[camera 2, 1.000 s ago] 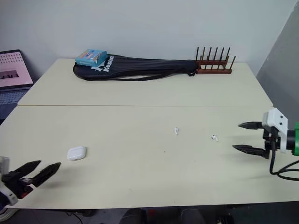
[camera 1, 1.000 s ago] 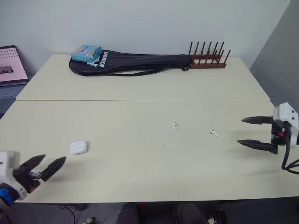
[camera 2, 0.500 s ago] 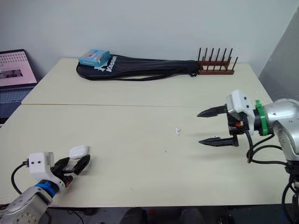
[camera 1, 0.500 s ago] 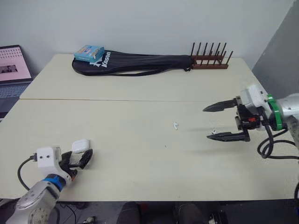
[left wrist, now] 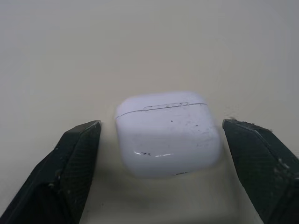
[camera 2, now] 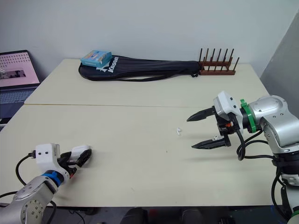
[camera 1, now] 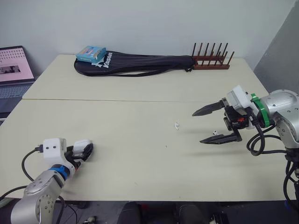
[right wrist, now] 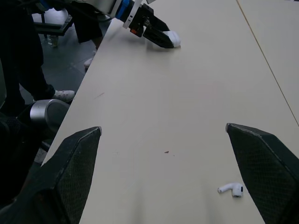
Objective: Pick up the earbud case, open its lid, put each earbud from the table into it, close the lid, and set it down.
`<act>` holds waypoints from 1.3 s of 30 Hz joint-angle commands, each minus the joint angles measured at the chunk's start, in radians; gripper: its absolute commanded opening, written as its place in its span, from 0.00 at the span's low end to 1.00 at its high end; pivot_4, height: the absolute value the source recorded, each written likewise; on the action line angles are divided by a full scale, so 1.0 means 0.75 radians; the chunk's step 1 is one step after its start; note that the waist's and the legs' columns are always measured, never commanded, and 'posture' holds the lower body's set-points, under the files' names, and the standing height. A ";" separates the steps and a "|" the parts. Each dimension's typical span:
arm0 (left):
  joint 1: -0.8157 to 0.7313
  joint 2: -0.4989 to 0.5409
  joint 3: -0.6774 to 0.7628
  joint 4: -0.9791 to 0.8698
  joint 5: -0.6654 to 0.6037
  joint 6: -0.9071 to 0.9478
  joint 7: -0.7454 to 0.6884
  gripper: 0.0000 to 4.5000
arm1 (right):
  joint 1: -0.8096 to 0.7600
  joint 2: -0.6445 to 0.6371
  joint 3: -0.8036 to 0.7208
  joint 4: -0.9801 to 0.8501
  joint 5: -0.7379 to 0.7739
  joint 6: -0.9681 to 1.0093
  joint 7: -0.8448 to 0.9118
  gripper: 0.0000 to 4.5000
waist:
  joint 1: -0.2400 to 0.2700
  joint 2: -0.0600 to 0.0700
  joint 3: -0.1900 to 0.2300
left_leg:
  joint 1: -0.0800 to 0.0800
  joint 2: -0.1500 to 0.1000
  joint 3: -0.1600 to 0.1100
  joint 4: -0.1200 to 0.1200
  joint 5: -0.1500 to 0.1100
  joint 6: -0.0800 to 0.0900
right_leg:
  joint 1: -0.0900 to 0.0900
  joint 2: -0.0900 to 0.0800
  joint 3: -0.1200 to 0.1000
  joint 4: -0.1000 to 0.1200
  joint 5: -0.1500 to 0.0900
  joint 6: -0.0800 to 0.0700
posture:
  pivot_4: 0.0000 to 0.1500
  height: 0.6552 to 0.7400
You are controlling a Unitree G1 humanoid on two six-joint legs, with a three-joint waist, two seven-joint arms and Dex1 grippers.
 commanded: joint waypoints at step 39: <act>-0.357 0.002 -0.933 0.124 0.368 -1.124 -0.810 0.62 | 0.267 0.106 -0.229 -0.485 0.452 0.994 -0.871 1.00 | 0.023 -0.002 0.003 | -0.016 0.000 -0.002 -0.001 0.000 0.000 | -0.006 0.000 -0.001 -0.016 0.003 0.005 | 1.00 0.38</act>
